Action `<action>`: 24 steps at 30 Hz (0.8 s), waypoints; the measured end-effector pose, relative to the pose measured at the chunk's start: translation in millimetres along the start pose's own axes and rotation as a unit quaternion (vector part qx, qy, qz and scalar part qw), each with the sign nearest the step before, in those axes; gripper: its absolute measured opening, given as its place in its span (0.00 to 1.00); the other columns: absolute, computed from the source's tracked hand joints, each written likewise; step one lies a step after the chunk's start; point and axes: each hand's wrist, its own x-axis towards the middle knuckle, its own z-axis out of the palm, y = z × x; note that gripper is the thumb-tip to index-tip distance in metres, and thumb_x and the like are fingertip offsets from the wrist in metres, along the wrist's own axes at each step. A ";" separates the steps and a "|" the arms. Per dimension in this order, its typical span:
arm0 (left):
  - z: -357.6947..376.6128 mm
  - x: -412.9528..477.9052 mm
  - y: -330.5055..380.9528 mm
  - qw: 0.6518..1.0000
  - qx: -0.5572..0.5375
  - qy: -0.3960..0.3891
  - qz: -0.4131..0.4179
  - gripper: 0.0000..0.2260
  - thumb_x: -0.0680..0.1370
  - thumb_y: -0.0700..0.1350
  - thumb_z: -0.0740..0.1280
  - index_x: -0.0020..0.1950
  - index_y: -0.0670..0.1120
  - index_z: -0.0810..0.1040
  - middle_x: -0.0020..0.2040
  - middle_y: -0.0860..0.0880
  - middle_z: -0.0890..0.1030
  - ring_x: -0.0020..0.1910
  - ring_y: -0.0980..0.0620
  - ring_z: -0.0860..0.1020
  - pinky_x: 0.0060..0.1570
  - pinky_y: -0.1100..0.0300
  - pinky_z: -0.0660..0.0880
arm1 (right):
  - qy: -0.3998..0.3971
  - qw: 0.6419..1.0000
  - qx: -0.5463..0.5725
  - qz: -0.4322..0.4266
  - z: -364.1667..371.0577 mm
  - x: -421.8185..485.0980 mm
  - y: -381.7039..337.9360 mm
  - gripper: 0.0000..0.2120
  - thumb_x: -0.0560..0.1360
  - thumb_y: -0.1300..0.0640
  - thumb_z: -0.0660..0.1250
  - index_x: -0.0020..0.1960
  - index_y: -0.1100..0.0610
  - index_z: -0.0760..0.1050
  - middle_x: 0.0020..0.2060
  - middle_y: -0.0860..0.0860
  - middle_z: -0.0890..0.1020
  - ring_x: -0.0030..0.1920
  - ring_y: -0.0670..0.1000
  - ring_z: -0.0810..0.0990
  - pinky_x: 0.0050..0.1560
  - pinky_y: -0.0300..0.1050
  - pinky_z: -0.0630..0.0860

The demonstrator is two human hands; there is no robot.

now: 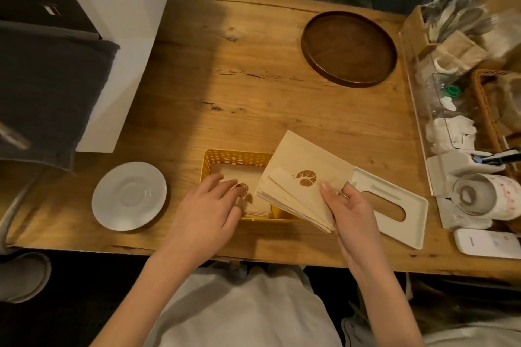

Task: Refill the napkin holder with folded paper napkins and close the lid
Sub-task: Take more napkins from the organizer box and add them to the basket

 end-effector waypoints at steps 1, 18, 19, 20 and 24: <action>-1.2 -0.1 1.6 1.000 0.008 -0.011 -0.005 0.34 0.73 0.58 0.36 0.74 0.55 0.66 0.73 0.56 0.68 0.75 0.53 0.57 0.70 0.52 0.62 | -0.001 1.000 -0.001 0.000 1.7 -0.4 0.8 0.10 0.78 0.56 0.66 0.59 0.54 0.78 0.50 0.49 0.86 0.52 0.47 0.84 0.54 0.45 0.79; 1.7 -0.7 2.7 0.999 0.049 0.017 0.002 0.26 0.79 0.61 0.44 0.59 0.52 0.77 0.53 0.55 0.81 0.57 0.54 0.72 0.49 0.58 0.71 | -0.048 0.998 -0.027 -0.003 16.8 -1.6 -0.9 0.11 0.79 0.55 0.65 0.60 0.52 0.77 0.51 0.47 0.86 0.52 0.46 0.84 0.49 0.40 0.80; 0.7 -0.9 2.7 0.999 0.052 0.016 0.004 0.26 0.79 0.61 0.44 0.57 0.52 0.78 0.49 0.55 0.81 0.53 0.54 0.72 0.46 0.59 0.69 | -0.060 0.998 -0.031 -0.002 18.9 -1.4 -2.6 0.11 0.79 0.54 0.64 0.60 0.51 0.77 0.51 0.47 0.86 0.52 0.45 0.84 0.49 0.40 0.80; -0.5 -1.0 3.1 0.998 0.057 0.009 0.002 0.26 0.79 0.61 0.44 0.57 0.52 0.78 0.48 0.55 0.81 0.51 0.54 0.71 0.44 0.59 0.67 | -0.070 0.997 -0.034 -0.001 21.4 -1.2 -4.0 0.10 0.79 0.54 0.64 0.59 0.51 0.77 0.51 0.47 0.86 0.52 0.45 0.84 0.50 0.41 0.81; -2.4 0.3 5.6 0.998 0.062 -0.007 -0.007 0.23 0.80 0.60 0.47 0.65 0.53 0.74 0.51 0.53 0.79 0.53 0.53 0.69 0.50 0.58 0.68 | -0.091 0.995 -0.047 -0.004 30.3 0.4 -7.2 0.10 0.79 0.55 0.64 0.59 0.51 0.77 0.50 0.47 0.86 0.51 0.46 0.84 0.50 0.41 0.81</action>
